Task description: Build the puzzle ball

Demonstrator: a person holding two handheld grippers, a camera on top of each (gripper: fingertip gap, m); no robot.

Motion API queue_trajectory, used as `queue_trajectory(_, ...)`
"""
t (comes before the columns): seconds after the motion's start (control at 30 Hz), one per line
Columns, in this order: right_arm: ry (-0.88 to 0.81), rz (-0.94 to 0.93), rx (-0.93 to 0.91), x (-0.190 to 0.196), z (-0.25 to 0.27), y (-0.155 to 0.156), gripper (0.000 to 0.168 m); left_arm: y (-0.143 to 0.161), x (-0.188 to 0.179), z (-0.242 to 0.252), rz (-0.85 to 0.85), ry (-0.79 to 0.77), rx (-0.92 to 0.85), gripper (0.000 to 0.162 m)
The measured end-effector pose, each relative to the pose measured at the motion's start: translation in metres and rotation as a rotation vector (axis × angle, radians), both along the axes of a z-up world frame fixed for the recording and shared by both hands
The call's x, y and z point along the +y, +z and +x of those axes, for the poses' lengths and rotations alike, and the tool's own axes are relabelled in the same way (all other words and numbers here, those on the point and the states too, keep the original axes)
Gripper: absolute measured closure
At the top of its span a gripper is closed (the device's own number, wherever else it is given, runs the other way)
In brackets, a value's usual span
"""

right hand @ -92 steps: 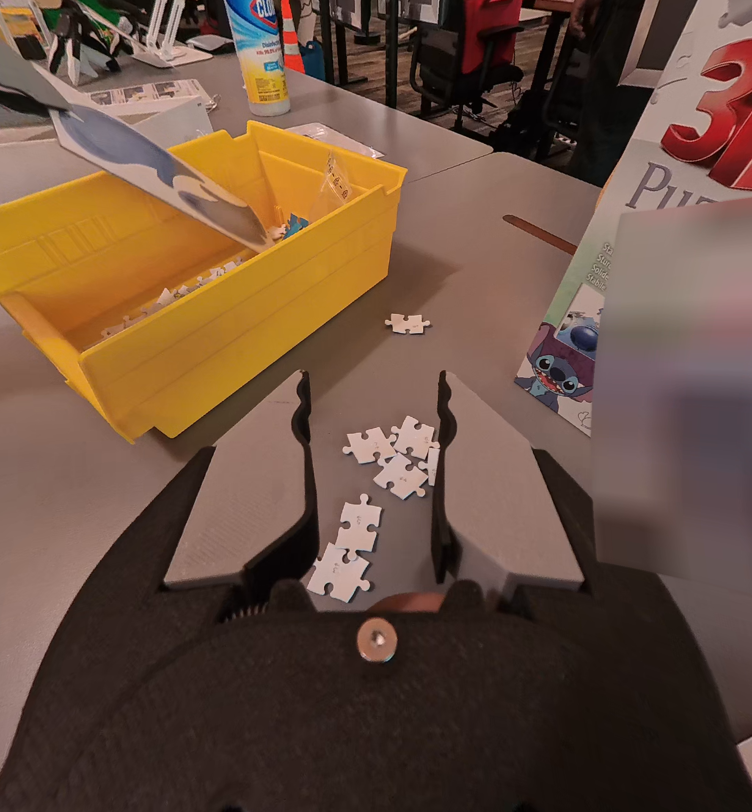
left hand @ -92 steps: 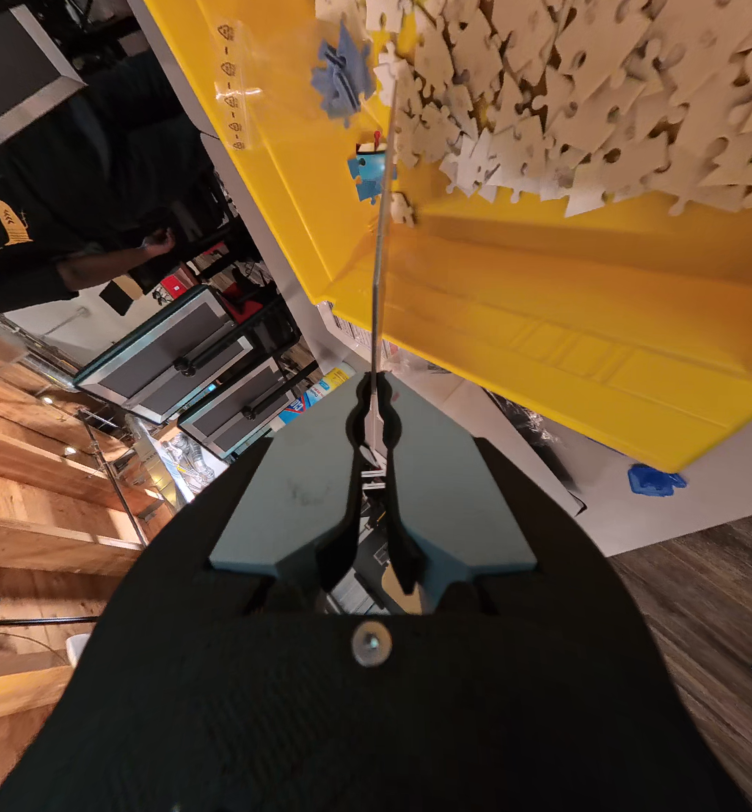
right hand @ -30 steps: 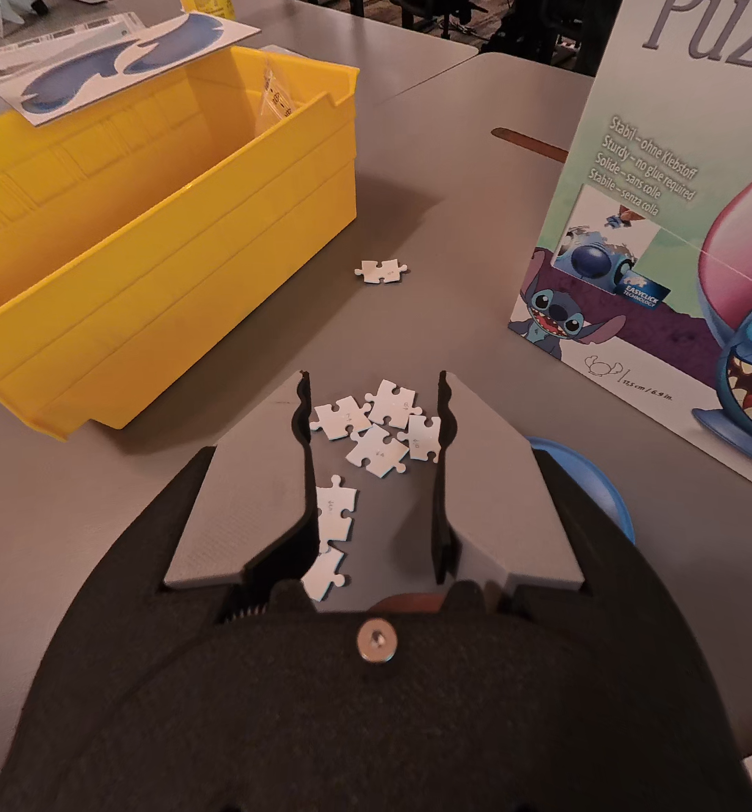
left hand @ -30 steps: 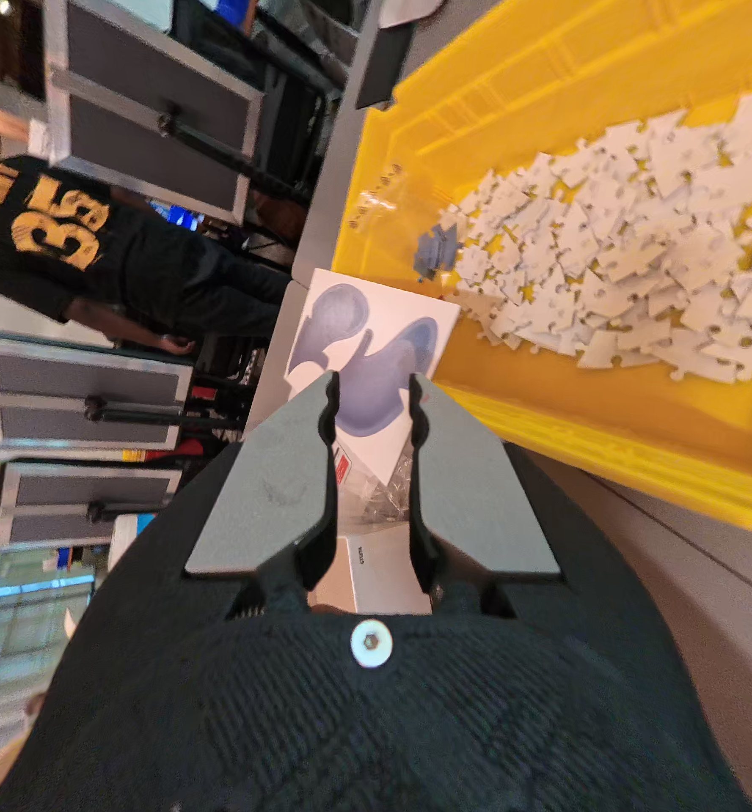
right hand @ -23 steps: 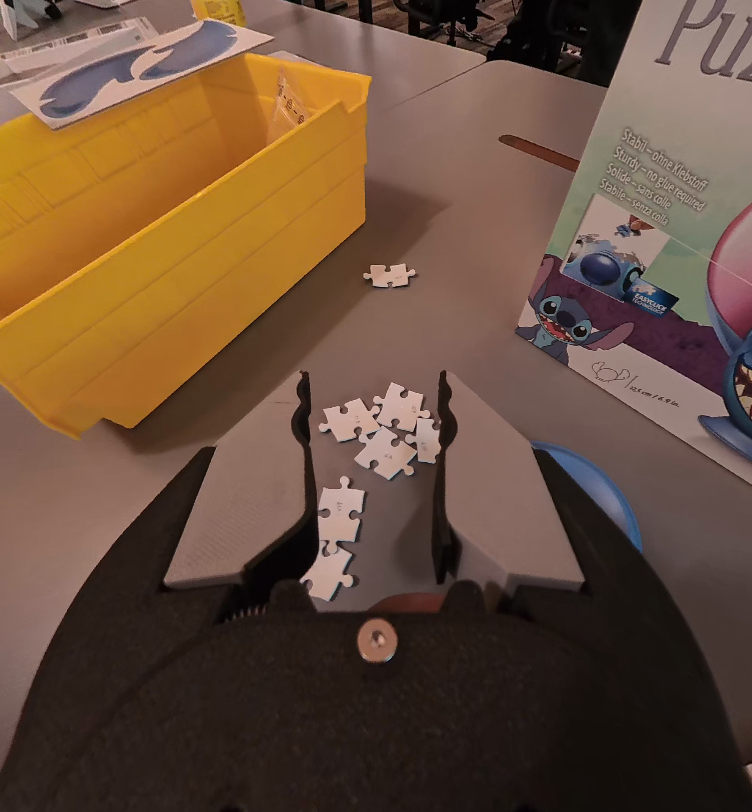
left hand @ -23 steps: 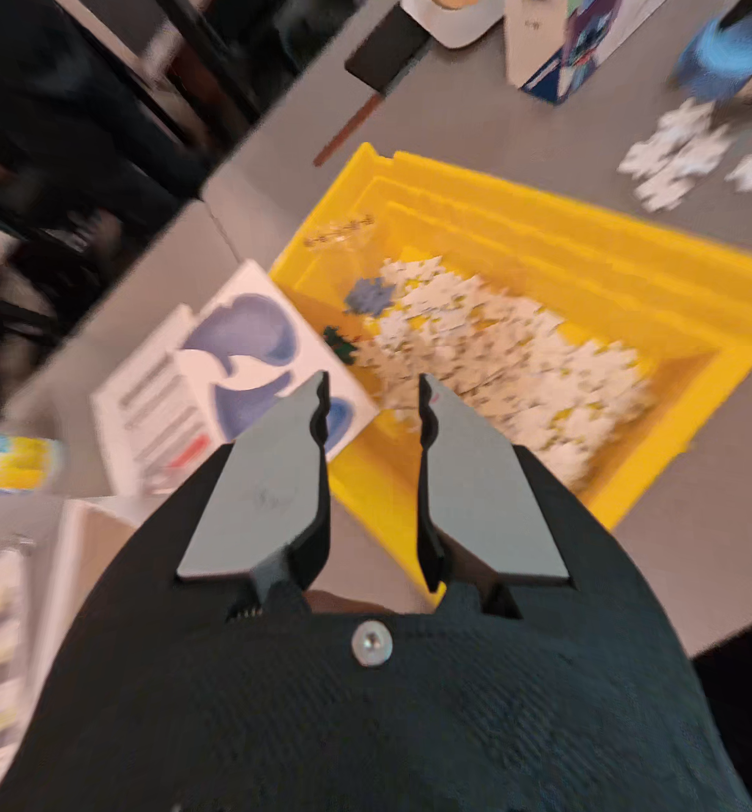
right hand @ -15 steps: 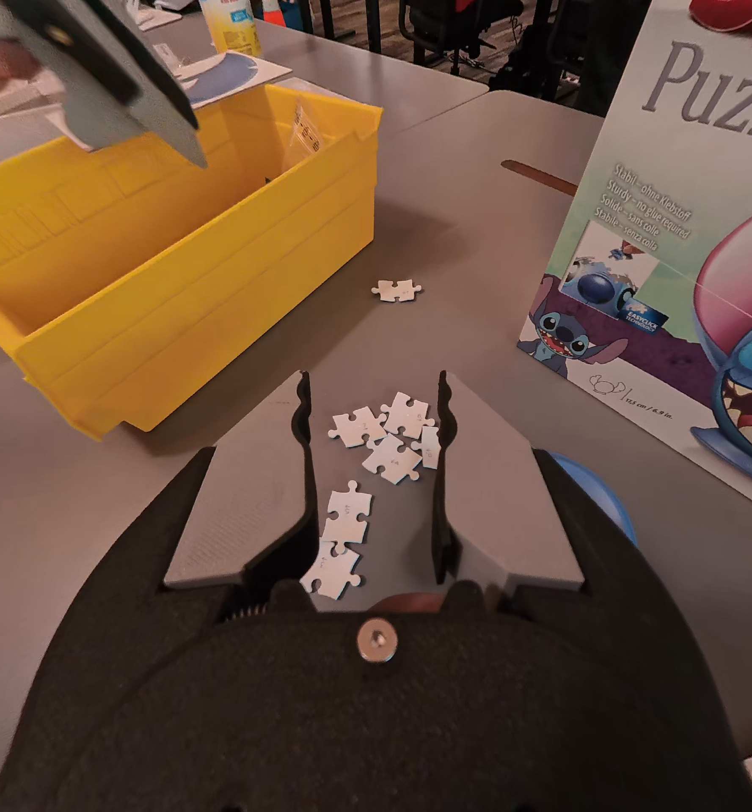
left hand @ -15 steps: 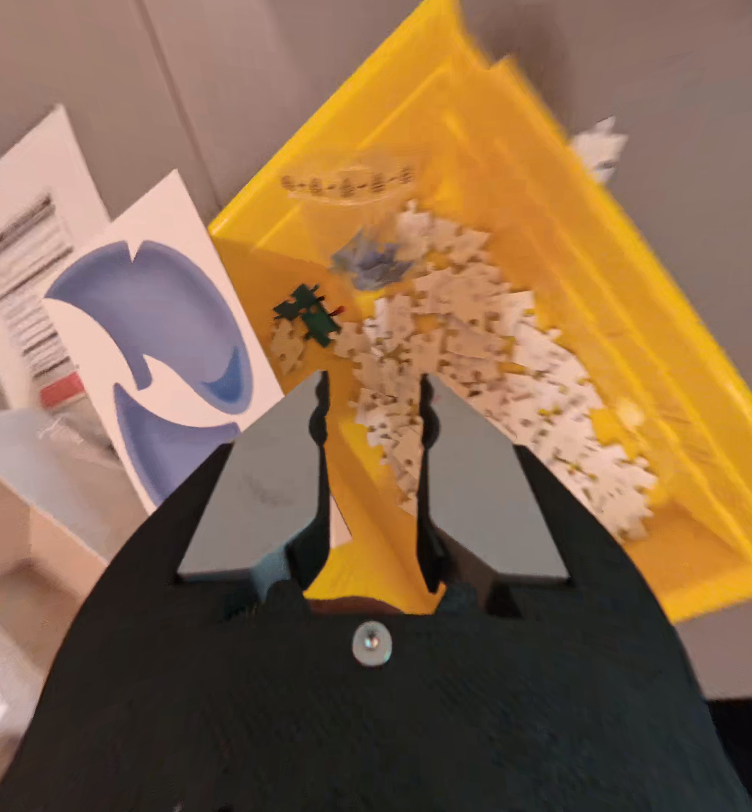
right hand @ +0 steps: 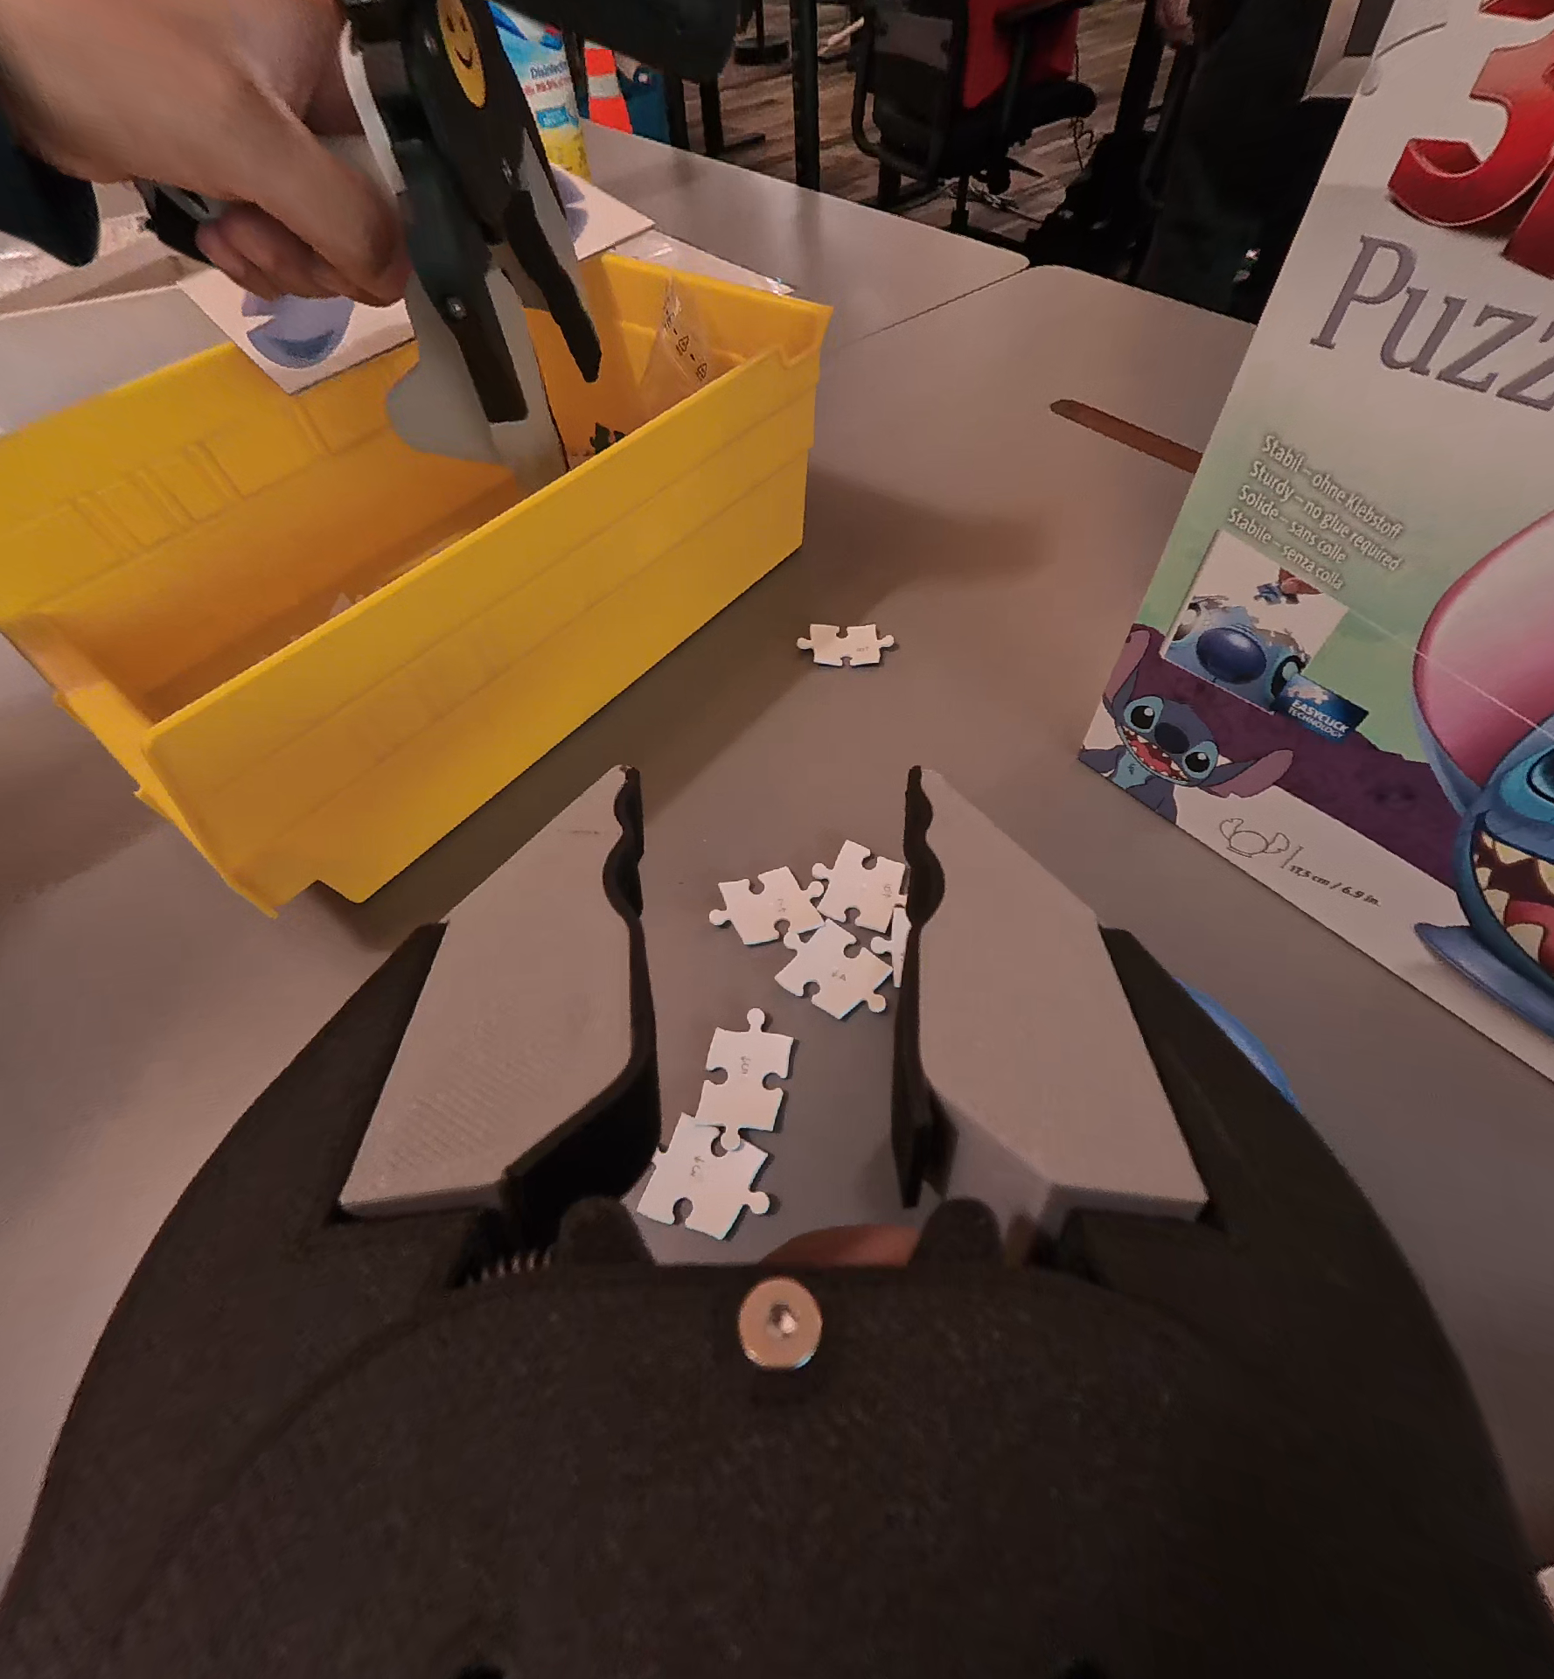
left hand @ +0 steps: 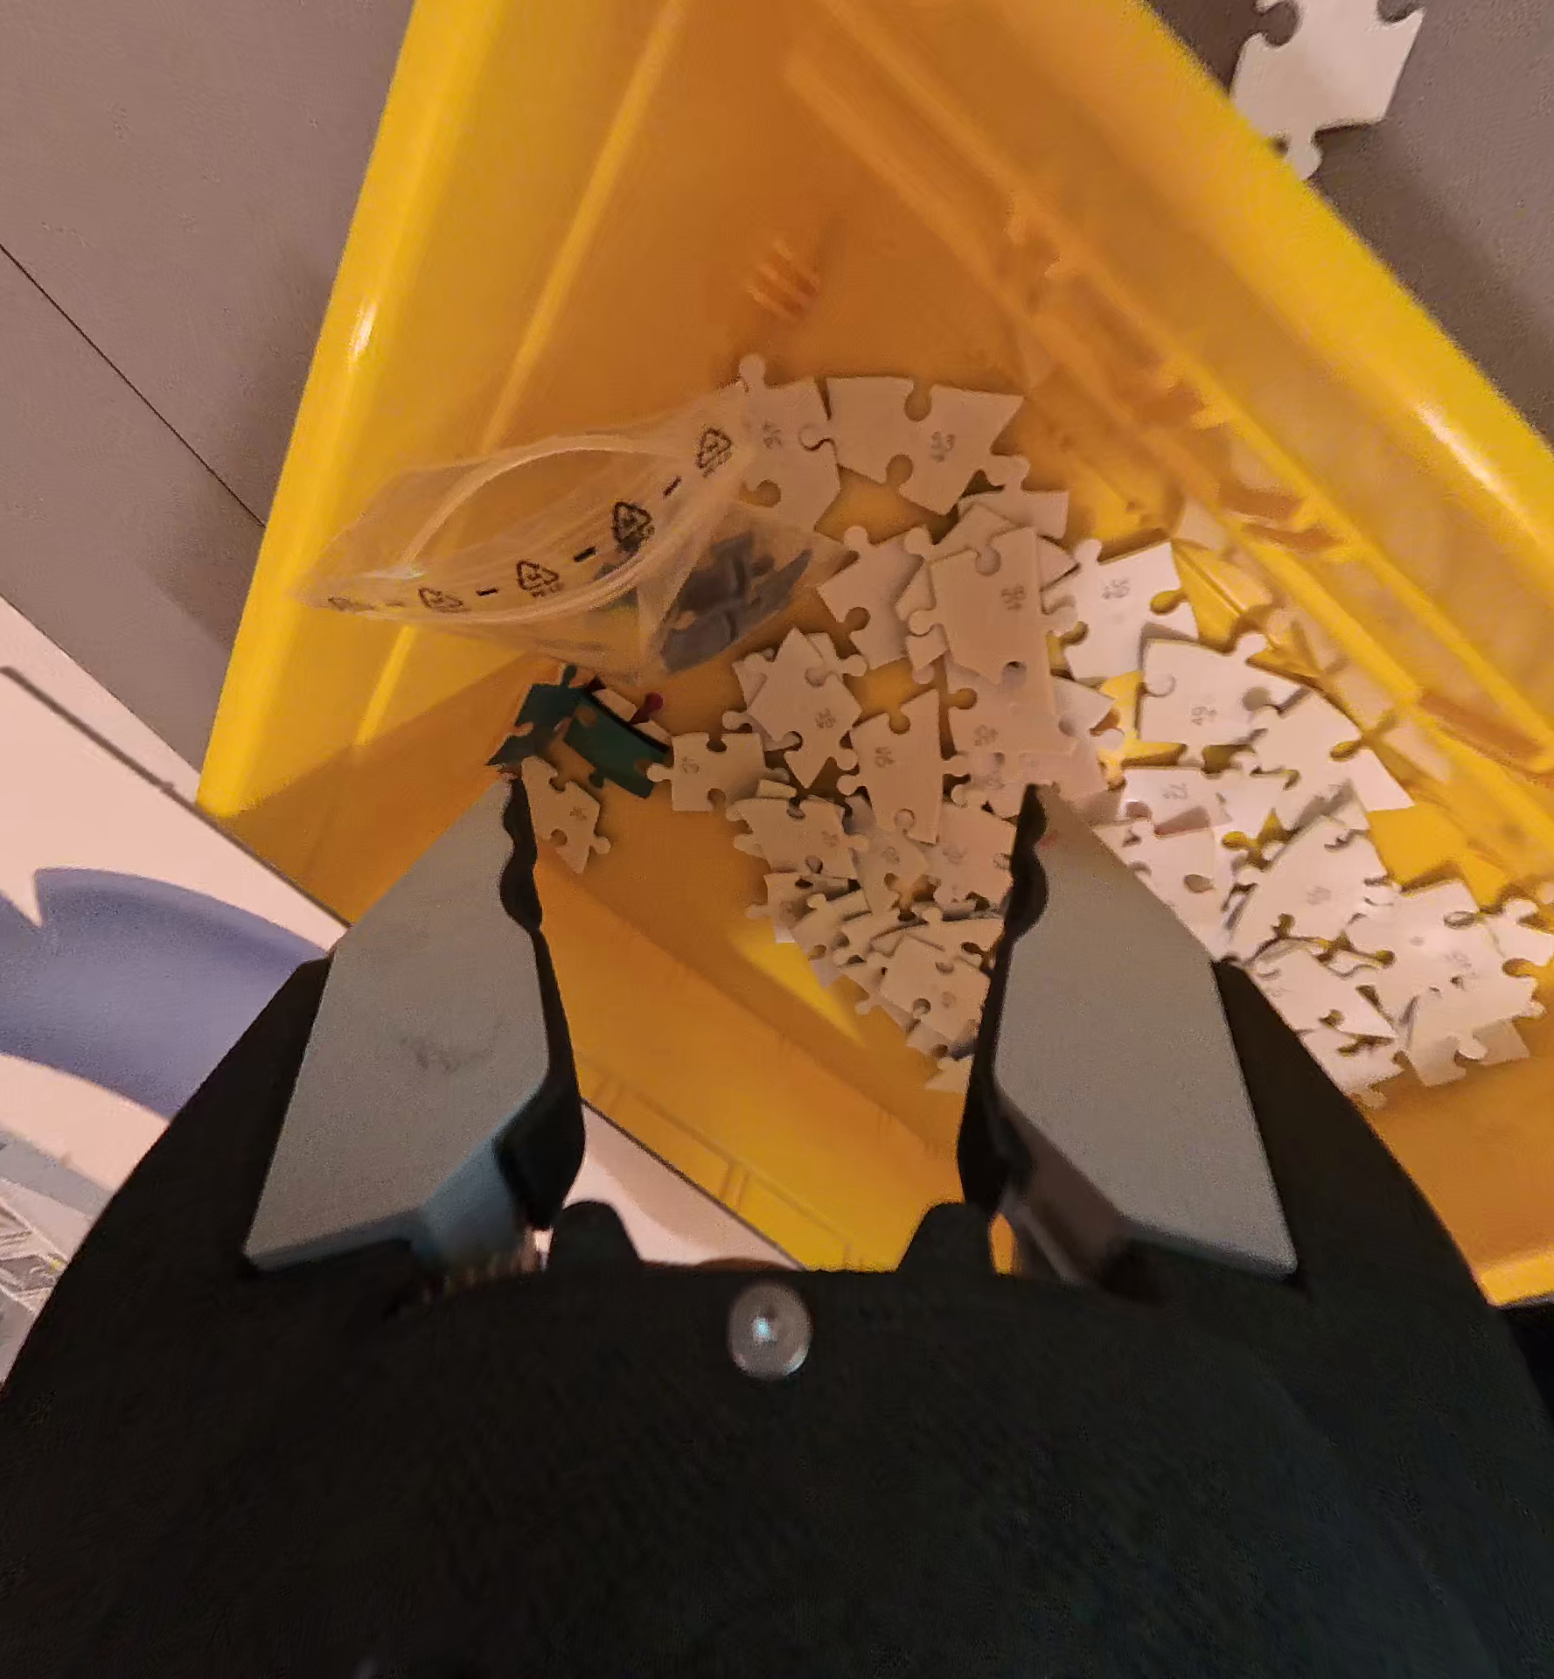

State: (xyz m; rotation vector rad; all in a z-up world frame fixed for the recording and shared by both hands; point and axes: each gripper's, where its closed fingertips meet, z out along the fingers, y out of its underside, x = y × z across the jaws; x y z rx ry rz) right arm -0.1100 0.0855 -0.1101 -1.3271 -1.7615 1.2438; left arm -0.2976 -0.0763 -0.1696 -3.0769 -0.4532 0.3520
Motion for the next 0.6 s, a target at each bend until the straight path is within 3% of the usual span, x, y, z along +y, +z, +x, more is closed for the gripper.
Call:
queue_trajectory(0.03, 0.001, 0.0, 0.0, 0.0, 0.0, 0.0, 0.113, -0.001, -0.001, -0.003, -0.015, 0.006, 0.002, 0.06)
queue_trajectory(0.6, 0.01, 0.008, 0.003, -0.004, 0.001, 0.001, 0.113, -0.037, -0.009, -0.007, -0.103, 0.059, -0.101, 0.059)
